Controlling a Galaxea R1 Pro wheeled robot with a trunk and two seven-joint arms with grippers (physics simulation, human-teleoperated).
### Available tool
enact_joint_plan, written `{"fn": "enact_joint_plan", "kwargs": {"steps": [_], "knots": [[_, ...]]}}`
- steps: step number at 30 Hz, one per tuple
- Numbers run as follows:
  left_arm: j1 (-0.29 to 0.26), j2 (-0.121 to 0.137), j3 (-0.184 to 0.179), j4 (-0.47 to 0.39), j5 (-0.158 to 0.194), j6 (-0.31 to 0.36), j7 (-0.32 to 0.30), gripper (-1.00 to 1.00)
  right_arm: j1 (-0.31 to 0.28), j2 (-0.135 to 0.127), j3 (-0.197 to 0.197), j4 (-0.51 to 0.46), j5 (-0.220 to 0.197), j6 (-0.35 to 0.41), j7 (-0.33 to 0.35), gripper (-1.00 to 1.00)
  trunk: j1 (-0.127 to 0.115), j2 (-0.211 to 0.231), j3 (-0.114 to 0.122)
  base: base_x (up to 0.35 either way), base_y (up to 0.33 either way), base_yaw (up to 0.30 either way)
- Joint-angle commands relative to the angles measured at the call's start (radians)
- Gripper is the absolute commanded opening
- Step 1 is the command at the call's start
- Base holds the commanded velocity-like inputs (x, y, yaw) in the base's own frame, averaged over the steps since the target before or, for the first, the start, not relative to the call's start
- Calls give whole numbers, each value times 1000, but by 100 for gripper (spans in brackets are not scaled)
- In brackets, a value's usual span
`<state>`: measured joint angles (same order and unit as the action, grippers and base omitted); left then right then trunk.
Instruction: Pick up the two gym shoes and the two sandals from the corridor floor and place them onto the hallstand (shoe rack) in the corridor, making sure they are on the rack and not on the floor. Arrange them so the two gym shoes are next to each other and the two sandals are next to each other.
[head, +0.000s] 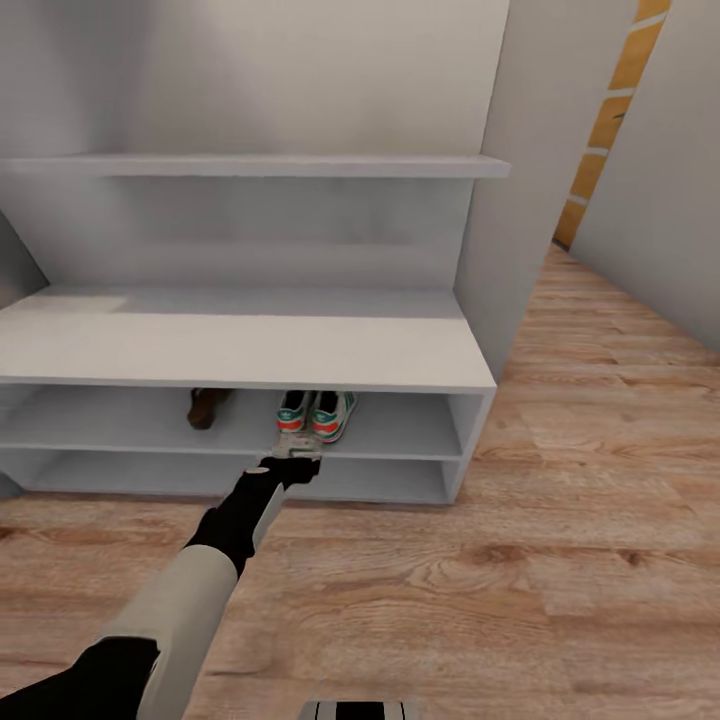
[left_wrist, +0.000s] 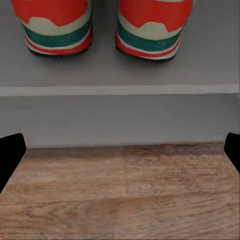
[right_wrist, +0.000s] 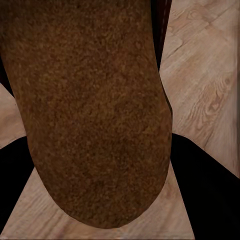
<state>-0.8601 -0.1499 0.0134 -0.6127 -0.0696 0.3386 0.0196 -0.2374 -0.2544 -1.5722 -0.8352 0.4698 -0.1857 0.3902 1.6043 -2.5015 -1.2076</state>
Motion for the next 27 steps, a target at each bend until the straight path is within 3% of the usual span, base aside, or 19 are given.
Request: {"fn": "enact_joint_plan", "kwargs": {"steps": [1, 5, 6, 7, 11, 12, 15, 17, 20, 24, 27], "knots": [[6, 0, 1, -4, -7, 0, -1, 100, -2, 0, -6, -1, 10, -6, 7, -100, -1, 0, -1, -279, 229, 0], [113, 21, 2, -78, -7, -93, -52, 100, -2, 0, -6, 0, 10, -6, 7, -100, -1, 0, -1, -278, 230, 0], [167, 41, 2, -120, -7, -111, -109, 100, -2, 0, -6, 0, 10, -6, 7, -100, -1, 0, -1, -277, 231, 0], [186, 49, 2, -135, -7, -115, -132, 100, -2, 0, -6, 1, 10, -6, 7, -100, -1, 0, -1, -277, 231, 0], [342, 132, 12, -244, 7, -135, -349, 100, -2, 1, -6, 17, 10, -7, 7, -100, -1, 0, -1, -276, 231, 0], [359, 143, 17, -251, 11, -141, -374, 100, -2, 0, -6, 19, 10, -7, 7, -100, -1, 0, -1, -269, 230, 0], [444, 210, 53, -266, 41, -214, -518, 100, -2, 1, -6, 24, 10, -8, 8, -100, -1, 0, -1, -236, 213, 0], [467, 232, 63, -264, 46, -247, -565, 100, -2, 1, -6, 25, 10, -8, 8, -100, -1, 0, -1, -188, 171, 0], [531, 287, 91, -239, 54, -327, -686, 100, -2, 2, -5, 34, 10, -9, 9, -100, -1, 0, -1, -80, 74, 0], [562, 311, 144, -187, 53, -374, -759, 100, -2, 3, 13, 58, 10, -9, 10, -100, -1, 0, -1, -24, 22, 0], [570, 314, 171, -157, 52, -387, -776, 100, -2, 3, 43, 73, 10, -9, 10, -100, -1, 0, -1, -7, 6, 0]]}}
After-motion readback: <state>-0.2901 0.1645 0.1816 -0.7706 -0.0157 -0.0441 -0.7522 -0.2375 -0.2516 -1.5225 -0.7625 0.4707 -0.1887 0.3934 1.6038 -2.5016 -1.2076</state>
